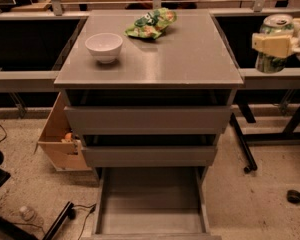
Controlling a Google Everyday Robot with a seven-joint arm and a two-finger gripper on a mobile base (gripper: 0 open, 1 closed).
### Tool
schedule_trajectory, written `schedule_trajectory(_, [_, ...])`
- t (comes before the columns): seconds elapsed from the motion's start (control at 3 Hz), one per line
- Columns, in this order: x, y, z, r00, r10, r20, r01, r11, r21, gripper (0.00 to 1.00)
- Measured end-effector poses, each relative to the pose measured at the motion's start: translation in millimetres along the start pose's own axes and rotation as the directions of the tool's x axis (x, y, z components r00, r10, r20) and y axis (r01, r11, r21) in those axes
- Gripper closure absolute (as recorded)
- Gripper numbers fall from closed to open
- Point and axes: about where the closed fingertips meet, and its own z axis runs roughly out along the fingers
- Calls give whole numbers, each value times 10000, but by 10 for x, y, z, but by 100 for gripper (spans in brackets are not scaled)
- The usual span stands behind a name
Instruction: Place green can into bottom drawer
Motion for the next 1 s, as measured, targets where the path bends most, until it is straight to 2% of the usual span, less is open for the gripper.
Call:
schedule_trajectory(0.33, [519,106,-328,9993,267,-261,-268,9996,-31,100])
schedule_trajectory(0.67, [956,130,-359,9973,652,337,-646,9977,-183,100])
schedule_trajectory(1.0, [1560,129,34,9766,1650,1379,-1572,9854,-659,100])
